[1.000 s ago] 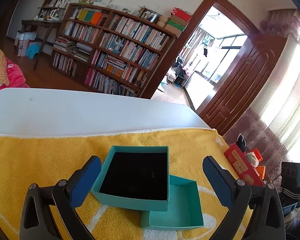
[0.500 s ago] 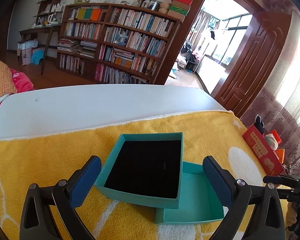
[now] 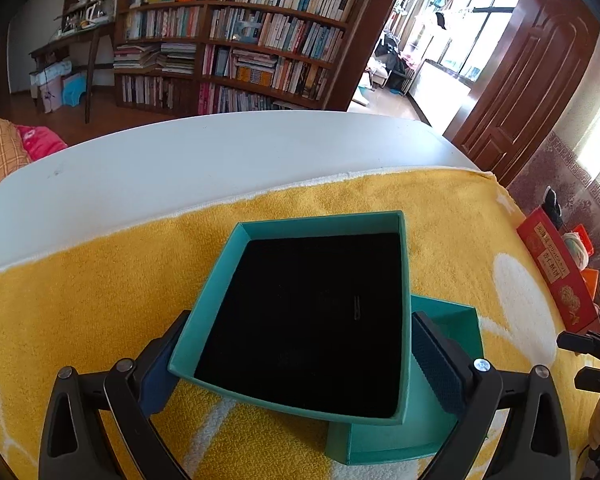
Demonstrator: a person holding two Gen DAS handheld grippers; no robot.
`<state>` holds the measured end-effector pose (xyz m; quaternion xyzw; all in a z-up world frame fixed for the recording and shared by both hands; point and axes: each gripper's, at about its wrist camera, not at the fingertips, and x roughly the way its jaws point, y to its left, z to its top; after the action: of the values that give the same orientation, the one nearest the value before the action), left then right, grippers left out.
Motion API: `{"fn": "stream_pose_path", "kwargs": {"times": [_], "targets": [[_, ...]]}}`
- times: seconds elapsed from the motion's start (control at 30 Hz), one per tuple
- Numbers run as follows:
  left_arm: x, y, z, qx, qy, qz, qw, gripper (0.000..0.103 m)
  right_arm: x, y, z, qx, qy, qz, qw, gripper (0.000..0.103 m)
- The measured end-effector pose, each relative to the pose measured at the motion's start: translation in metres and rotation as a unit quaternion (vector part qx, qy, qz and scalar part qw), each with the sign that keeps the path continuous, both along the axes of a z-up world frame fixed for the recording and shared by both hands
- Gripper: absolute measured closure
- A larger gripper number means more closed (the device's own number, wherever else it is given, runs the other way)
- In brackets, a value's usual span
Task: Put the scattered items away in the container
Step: 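Move the left tool to the teal box and grip its rim, then grasp the teal lid with the right tool while the left tool holds the box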
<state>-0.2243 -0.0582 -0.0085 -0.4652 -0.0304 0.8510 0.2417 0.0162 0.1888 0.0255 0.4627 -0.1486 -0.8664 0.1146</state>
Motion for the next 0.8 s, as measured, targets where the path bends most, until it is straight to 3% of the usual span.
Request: {"fn": "stream_pose_path", "kwargs": {"times": [0.17, 0.37, 0.43, 0.63, 0.8], "targets": [[0.002, -0.001, 0.0, 0.002, -0.004, 0.014, 0.9999, 0.001, 0.0, 0.0, -0.001, -0.001, 0.001, 0.001, 1.0, 0.021], [0.002, -0.013, 0.003, 0.047, -0.022, 0.064, 0.9966, 0.001, -0.005, -0.012, 0.005, 0.005, 0.013, 0.02, 1.0, 0.021], [0.004, -0.015, 0.003, 0.055, -0.021, 0.073, 0.9956, 0.007, -0.008, -0.023, 0.01, 0.014, 0.023, 0.036, 0.999, 0.021], [0.019, -0.025, 0.008, 0.057, -0.011, 0.101, 0.9931, 0.008, -0.025, -0.062, 0.02, 0.06, 0.057, 0.097, 0.992, 0.021], [0.035, -0.043, 0.021, 0.058, 0.008, 0.15, 0.987, 0.009, -0.047, -0.1, 0.018, 0.108, 0.084, 0.167, 0.976, 0.019]]}}
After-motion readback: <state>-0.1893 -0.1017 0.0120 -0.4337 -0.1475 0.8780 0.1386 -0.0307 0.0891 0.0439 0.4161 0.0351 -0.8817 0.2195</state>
